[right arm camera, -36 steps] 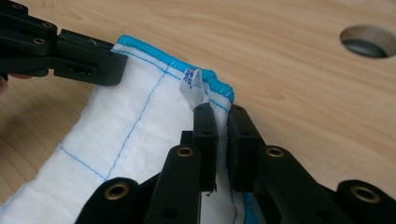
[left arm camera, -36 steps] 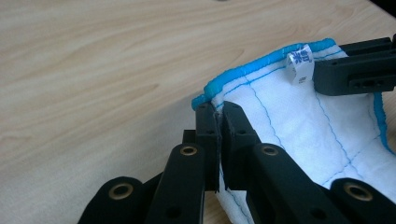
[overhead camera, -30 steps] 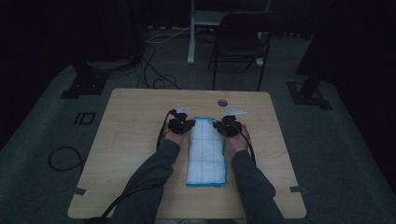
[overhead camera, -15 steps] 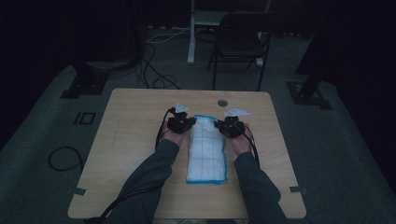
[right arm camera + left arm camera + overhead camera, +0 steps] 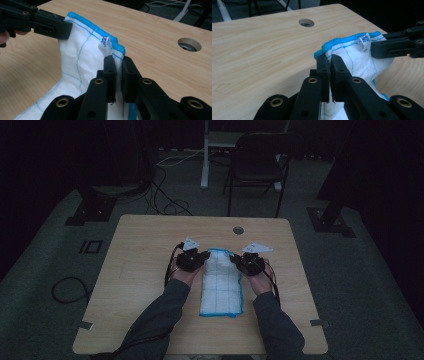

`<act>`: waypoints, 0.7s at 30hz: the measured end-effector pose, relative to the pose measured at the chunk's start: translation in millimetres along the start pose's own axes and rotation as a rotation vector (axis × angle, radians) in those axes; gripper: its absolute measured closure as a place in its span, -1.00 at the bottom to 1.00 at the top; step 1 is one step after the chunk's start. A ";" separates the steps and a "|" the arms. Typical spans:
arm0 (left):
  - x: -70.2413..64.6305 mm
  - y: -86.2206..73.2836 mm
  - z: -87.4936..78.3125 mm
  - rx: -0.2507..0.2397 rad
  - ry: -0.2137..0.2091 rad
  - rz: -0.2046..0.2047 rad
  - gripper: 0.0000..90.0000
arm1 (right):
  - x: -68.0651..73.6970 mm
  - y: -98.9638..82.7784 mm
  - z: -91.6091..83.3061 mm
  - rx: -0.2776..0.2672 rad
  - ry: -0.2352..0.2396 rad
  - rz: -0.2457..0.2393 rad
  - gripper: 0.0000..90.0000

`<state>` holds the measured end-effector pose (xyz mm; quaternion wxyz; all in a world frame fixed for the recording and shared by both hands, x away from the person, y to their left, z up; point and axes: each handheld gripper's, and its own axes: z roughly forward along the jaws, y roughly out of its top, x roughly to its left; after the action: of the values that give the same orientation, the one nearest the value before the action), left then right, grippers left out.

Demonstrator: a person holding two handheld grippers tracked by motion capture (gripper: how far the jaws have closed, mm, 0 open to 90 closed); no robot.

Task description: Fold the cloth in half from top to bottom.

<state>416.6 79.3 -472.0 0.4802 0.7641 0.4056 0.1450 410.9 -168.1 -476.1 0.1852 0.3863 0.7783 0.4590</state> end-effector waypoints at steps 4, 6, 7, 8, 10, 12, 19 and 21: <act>-3.5 -3.3 -5.6 -0.006 -0.010 -0.007 0.94 | 2.8 -3.2 -4.0 -0.006 0.008 0.007 0.88; -5.4 -4.9 -8.2 -0.009 -0.017 -0.005 0.94 | 4.1 -4.8 -5.6 -0.007 0.010 0.006 0.88; -6.6 -5.9 -9.2 -0.012 -0.018 -0.005 0.94 | 4.7 -5.6 -6.5 -0.009 0.011 0.007 0.88; -7.6 -6.7 -10.4 -0.012 -0.019 -0.004 0.94 | 5.3 -6.4 -7.4 -0.011 0.011 0.005 0.88; -9.3 -8.4 -12.0 -0.014 -0.022 -0.004 0.94 | 7.0 -7.7 -9.2 -0.011 0.011 0.000 0.88; -10.7 -9.6 -14.0 -0.011 -0.026 0.000 0.94 | 8.1 -9.2 -10.5 -0.010 0.014 0.001 0.88; -16.2 -13.6 -19.8 -0.014 -0.034 -0.001 0.94 | 12.0 -14.9 -15.9 -0.023 0.019 0.008 0.88; -17.1 -13.5 -21.8 -0.016 -0.034 0.002 0.94 | 13.8 -15.4 -18.0 -0.028 0.020 0.004 0.88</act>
<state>386.1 82.5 -469.7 0.4929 0.7631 0.3953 0.1359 383.9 -172.1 -479.2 0.1820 0.3804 0.7729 0.4740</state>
